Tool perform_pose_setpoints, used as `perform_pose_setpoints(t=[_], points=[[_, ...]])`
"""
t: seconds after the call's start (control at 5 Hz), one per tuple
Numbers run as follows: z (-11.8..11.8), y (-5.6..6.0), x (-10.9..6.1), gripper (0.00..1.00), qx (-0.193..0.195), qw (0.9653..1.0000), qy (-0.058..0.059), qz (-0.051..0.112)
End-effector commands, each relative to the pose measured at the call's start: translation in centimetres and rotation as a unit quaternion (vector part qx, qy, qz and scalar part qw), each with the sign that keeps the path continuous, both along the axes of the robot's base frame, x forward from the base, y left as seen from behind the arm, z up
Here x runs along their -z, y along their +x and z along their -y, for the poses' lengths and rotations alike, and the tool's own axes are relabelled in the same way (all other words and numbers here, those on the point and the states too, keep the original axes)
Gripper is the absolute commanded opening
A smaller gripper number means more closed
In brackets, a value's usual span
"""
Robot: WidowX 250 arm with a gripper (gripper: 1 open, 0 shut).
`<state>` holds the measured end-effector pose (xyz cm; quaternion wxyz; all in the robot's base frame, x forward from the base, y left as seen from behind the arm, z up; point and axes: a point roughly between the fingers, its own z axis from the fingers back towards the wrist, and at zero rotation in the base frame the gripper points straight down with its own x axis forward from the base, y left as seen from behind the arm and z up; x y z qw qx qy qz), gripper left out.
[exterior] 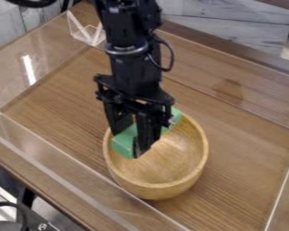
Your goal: Put the green block in the brown bowl
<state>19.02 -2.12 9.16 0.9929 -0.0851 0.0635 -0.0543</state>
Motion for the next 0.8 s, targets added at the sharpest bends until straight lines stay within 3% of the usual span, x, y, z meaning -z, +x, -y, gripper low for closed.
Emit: perform_pose_setpoints(t=[0.0,0.6], points=[[0.46,0.55,-0.91,0.0,-0.002,0.9995,-0.001,0.03],[1.21,0.5,-0.45,0.0,-0.003,0.9994,-0.008,0.034]])
